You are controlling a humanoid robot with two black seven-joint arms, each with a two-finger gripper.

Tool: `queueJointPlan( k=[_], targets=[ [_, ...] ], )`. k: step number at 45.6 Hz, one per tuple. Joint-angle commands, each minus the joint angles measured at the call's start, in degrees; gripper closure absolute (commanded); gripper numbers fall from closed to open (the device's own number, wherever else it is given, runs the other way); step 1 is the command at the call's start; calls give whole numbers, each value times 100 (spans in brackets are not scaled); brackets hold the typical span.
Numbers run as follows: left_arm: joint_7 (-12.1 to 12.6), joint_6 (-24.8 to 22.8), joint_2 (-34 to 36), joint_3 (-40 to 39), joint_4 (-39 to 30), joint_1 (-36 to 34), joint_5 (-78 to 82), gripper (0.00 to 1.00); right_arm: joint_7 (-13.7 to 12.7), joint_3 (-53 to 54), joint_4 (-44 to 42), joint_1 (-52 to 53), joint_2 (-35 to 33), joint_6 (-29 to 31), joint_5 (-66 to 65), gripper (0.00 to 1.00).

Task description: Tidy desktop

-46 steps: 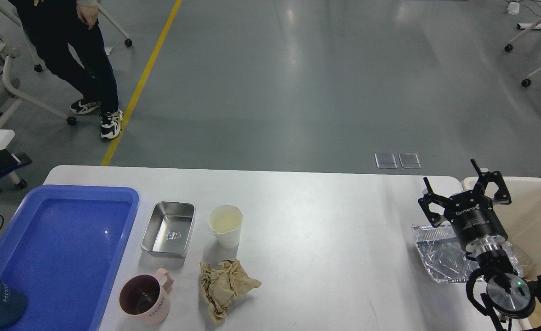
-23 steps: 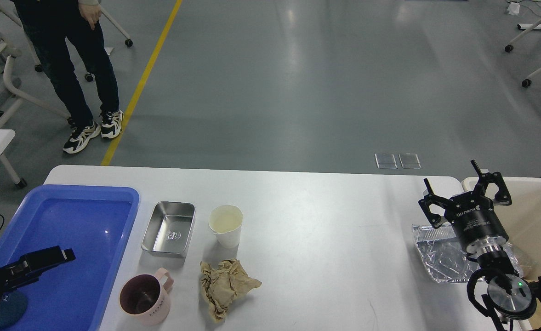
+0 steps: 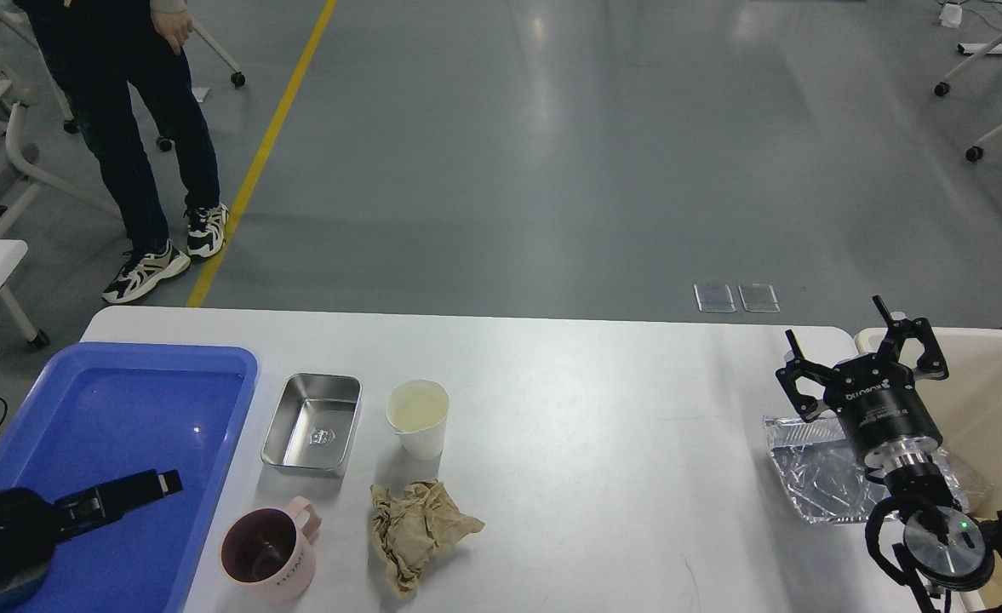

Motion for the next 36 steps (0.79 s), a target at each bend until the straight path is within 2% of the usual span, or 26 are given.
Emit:
queueJointPlan(
  k=[1,11,25,27,31,36],
  targets=[
    [44,-24,-316,76,43,-6,319,4,0,0,0,-7,0,0,-62,0],
    [44,-68,-897,261,376,-41,644,4,0,0,-9,-16,0,0,-62,0],
    [35,-147,-1424,928,807,-568,1005,6,0,18,-17,-42,8,9,-62,0],
    [0,-147,-1495,1025,843,-629,1014,10,0,18,-17,-42,8,17,-62,0],
    [-53,-147,-1539,1236,834,-700,1128,29,0,27,-26,-42,0,17,-62,0],
    [-62,-156,-1539,1482,843,-805,1506,41,0,44,-26,-42,0,17,-62,0]
  ],
)
